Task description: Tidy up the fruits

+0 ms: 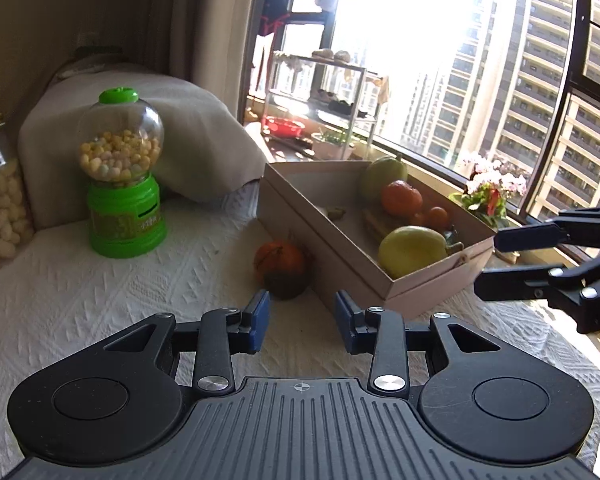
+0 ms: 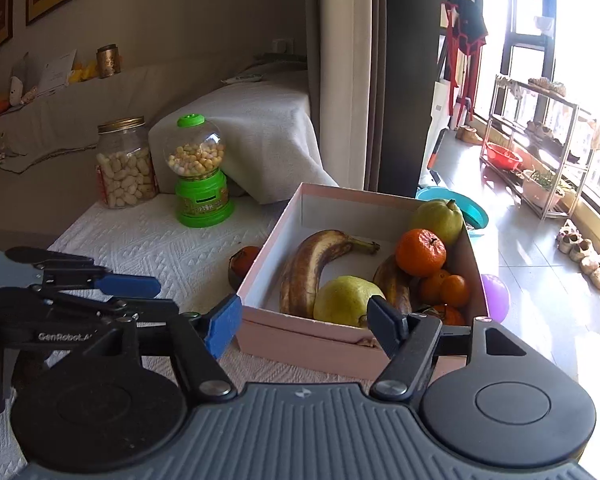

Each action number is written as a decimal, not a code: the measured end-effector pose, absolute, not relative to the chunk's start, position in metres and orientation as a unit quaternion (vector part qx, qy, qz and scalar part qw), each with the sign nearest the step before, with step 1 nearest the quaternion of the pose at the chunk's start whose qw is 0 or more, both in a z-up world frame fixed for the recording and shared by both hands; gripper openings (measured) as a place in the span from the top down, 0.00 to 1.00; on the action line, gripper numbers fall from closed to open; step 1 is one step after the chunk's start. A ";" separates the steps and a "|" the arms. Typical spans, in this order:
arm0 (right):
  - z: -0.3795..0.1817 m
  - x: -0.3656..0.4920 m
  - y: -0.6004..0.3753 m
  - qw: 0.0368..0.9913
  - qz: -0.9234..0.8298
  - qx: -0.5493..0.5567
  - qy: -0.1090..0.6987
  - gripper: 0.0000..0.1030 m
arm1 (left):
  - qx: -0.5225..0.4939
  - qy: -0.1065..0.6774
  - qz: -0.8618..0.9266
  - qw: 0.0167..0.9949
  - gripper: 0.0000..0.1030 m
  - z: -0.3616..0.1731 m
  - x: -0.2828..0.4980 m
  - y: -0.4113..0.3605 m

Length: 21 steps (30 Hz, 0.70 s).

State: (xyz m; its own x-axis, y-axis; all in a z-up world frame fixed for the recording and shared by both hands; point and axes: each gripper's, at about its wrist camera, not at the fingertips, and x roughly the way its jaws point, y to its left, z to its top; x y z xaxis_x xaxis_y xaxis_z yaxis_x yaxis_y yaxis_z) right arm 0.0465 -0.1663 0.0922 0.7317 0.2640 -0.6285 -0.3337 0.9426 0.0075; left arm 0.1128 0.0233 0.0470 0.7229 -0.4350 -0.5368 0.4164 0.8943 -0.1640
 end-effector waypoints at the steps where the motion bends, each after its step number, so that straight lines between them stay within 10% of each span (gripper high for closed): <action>1: 0.089 0.041 -0.165 0.926 0.167 -0.050 0.335 0.31 | -0.016 0.291 -0.227 0.929 0.61 0.048 0.125 0.021; 21: 0.027 -0.008 -0.163 0.911 0.182 -0.037 0.367 0.31 | 0.054 0.325 -0.234 0.915 0.49 0.024 0.193 -0.008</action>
